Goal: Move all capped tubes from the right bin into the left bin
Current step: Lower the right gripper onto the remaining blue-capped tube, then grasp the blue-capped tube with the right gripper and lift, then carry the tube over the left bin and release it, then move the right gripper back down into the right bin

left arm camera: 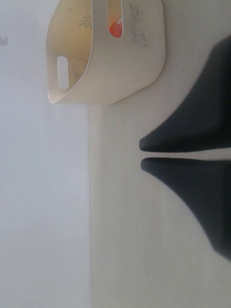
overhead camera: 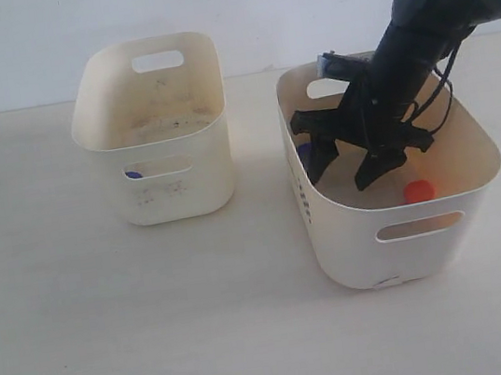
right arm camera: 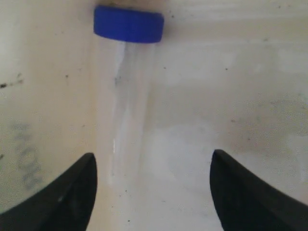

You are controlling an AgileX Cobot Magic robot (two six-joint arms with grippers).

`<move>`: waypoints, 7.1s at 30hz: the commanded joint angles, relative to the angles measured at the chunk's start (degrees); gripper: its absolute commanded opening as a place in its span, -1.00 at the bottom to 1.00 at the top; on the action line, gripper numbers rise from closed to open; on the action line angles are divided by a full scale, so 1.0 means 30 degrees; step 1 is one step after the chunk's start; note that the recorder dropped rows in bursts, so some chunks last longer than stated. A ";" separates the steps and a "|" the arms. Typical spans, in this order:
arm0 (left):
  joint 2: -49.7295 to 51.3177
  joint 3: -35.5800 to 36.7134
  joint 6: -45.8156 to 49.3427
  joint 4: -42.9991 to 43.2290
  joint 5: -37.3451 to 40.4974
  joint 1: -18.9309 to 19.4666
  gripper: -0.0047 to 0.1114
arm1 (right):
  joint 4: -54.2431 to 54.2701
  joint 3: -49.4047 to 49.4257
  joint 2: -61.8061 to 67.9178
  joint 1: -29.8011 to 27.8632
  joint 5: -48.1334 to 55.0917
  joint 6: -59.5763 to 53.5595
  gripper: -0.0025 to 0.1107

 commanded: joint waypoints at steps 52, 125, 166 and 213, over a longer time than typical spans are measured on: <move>0.0060 -0.0069 -0.0186 -0.0121 -0.0132 0.0005 -0.84 | -0.3228 0.0029 0.1655 0.1041 -0.2604 0.2739 -0.06; 0.0060 -0.0069 -0.0186 -0.0121 -0.0132 0.0005 -0.84 | -0.3377 -0.0005 -0.2551 0.0029 -0.2994 0.2603 -0.96; 0.0060 -0.0069 -0.0186 -0.0121 -0.0132 0.0005 -0.84 | 0.5761 -0.0187 -0.4072 0.6726 -1.3954 -0.5966 -0.34; 0.0060 -0.0069 -0.0186 -0.0121 -0.0132 0.0005 -0.84 | -1.5412 -0.2447 -0.4384 0.4902 0.5396 0.5267 -0.95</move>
